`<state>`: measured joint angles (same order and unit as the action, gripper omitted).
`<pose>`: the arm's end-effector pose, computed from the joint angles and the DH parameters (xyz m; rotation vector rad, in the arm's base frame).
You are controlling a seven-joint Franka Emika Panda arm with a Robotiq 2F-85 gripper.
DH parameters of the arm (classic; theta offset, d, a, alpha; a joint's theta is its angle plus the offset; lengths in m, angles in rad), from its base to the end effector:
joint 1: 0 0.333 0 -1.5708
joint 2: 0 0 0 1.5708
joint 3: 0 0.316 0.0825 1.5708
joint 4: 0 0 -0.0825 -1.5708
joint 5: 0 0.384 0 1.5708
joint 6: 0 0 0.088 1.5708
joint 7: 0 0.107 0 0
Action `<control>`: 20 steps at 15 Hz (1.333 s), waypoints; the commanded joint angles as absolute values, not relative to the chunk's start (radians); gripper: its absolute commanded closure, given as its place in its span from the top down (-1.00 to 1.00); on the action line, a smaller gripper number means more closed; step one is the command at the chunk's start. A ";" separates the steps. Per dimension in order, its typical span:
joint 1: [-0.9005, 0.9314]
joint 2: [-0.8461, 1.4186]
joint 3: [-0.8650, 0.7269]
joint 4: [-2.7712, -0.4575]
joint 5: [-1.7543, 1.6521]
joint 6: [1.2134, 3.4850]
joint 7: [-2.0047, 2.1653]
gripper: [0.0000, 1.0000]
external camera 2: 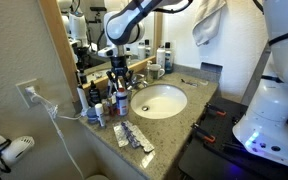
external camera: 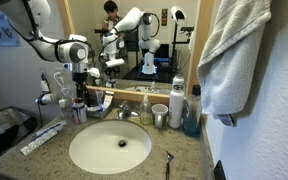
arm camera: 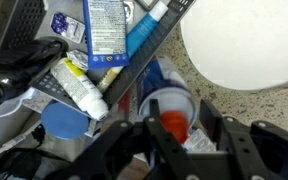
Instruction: Move the blue and white bottle to the left side of the sink
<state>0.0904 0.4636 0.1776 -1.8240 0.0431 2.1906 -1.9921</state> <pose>0.6152 0.1629 0.2780 -1.3351 -2.6848 -0.0411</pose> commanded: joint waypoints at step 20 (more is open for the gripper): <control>-0.030 0.374 0.071 -1.760 0.001 2.011 -1.780 1.00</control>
